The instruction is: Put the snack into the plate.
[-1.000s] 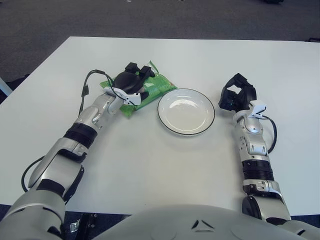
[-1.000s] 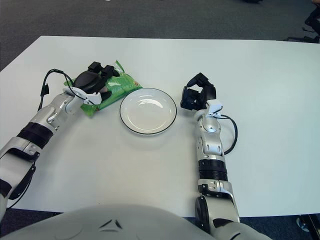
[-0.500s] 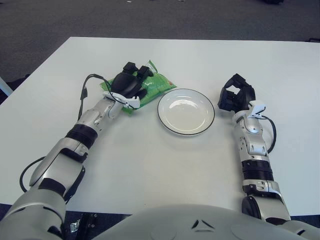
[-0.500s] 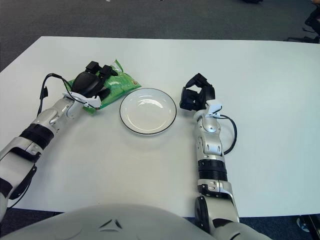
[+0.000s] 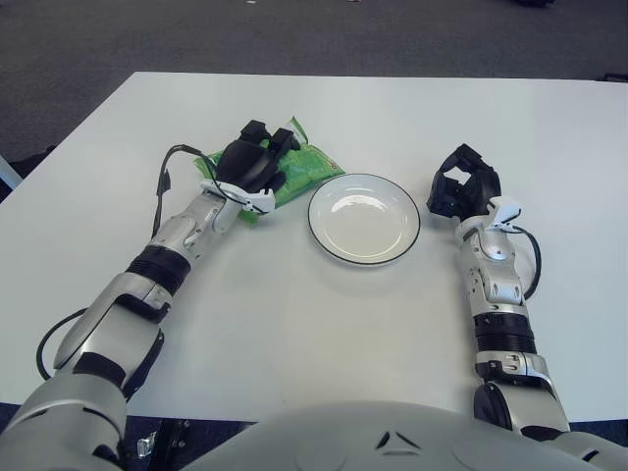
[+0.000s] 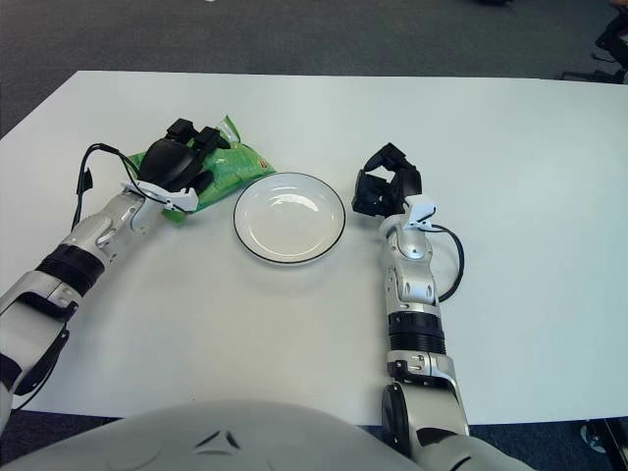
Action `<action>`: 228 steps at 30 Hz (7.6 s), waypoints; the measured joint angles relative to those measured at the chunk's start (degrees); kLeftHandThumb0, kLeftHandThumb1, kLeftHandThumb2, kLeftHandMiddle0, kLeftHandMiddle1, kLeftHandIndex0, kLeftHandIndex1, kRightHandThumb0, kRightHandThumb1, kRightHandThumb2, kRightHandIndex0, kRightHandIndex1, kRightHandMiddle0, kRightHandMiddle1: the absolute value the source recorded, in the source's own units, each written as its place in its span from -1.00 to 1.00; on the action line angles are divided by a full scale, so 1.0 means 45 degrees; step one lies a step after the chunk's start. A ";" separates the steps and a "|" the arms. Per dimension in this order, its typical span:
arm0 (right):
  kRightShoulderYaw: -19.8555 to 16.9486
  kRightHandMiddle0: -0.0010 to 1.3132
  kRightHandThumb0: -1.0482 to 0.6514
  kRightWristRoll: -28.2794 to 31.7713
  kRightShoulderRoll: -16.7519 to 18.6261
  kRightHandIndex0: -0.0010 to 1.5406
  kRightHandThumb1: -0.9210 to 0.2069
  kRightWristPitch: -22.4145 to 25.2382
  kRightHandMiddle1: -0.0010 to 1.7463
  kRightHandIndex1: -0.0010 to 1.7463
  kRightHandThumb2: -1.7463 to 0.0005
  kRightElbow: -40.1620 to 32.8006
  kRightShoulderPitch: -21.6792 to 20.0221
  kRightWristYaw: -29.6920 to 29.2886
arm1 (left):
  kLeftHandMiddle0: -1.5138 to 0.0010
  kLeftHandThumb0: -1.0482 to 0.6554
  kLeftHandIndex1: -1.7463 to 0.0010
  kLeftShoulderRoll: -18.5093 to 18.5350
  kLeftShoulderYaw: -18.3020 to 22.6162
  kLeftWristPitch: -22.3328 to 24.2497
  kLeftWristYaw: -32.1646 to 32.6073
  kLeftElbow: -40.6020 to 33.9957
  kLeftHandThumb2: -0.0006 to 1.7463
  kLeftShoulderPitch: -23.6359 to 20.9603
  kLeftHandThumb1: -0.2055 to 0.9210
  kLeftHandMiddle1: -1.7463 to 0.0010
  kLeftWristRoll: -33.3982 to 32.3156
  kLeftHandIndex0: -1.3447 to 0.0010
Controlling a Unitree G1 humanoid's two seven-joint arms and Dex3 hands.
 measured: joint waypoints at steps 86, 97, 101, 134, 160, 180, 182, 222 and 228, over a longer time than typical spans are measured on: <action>-0.0122 0.04 -0.37 0.0096 -0.0365 0.71 0.21 0.0056 1.00 1.00 -0.62 0.0831 -0.0203 0.0493 | -0.05 0.89 -1.00 0.0284 0.3468 -0.0689 -0.1998 -0.7319 0.82 0.1308 -0.46 -1.00 0.0612 -0.58; -0.0132 0.04 -0.37 0.0102 -0.0400 0.72 0.21 0.0056 1.00 1.00 -0.62 0.0950 -0.0234 0.0578 | -0.04 0.89 -1.00 0.0322 0.3487 -0.0774 -0.2630 -0.7391 0.81 0.0471 -0.45 -1.00 0.0739 -0.58; -0.0140 0.04 -0.37 0.0109 -0.0397 0.72 0.21 0.0056 1.00 1.00 -0.62 0.0960 -0.0264 0.0580 | -0.04 0.89 -1.00 0.0331 0.3535 -0.0885 -0.2691 -0.7378 0.81 0.0091 -0.45 -1.00 0.0732 -0.58; -0.0210 0.04 -0.37 0.0129 -0.0456 0.72 0.22 0.0056 1.00 1.00 -0.62 0.1103 -0.0307 0.0821 | -0.05 0.89 -1.00 -0.0243 0.3556 -0.0797 -0.3180 -0.7474 0.82 -0.0438 -0.47 -1.00 0.0740 -0.57; -0.0190 0.04 -0.37 0.0118 -0.0521 0.72 0.22 0.0059 1.00 1.00 -0.62 0.1136 -0.0312 0.0836 | -0.08 0.91 -1.00 -0.1696 0.3323 -0.0445 -0.3277 -0.7121 0.85 -0.1240 -0.51 -1.00 0.0459 -0.64; -0.0186 0.04 -0.37 0.0127 -0.0490 0.72 0.21 0.0059 1.00 1.00 -0.62 0.1209 -0.0347 0.0852 | -0.08 0.91 -1.00 -0.1982 0.2644 -0.0417 -0.4009 -0.6834 0.85 -0.2059 -0.51 -1.00 0.0692 -0.63; -0.0184 0.04 -0.37 0.0124 -0.0481 0.72 0.21 0.0059 1.00 1.00 -0.62 0.1216 -0.0358 0.0846 | -0.08 0.91 -1.00 -0.1985 0.2553 -0.0458 -0.4009 -0.6749 0.85 -0.2173 -0.51 -1.00 0.0765 -0.63; 0.0035 0.05 -0.38 0.0095 -0.0443 0.71 0.23 0.0130 1.00 1.00 -0.64 0.1059 -0.0307 0.0664 | -0.05 0.89 -1.00 -0.3004 0.0553 -0.0998 -0.3591 -0.5027 0.82 -0.2403 -0.47 -1.00 0.2170 -0.55; 0.0070 0.05 -0.38 0.0093 -0.0429 0.71 0.23 0.0240 1.00 1.00 -0.63 0.0946 -0.0283 0.0607 | -0.03 0.88 -1.00 -0.3342 0.0166 -0.0974 -0.3813 -0.4725 0.79 -0.2350 -0.44 -1.00 0.2156 -0.48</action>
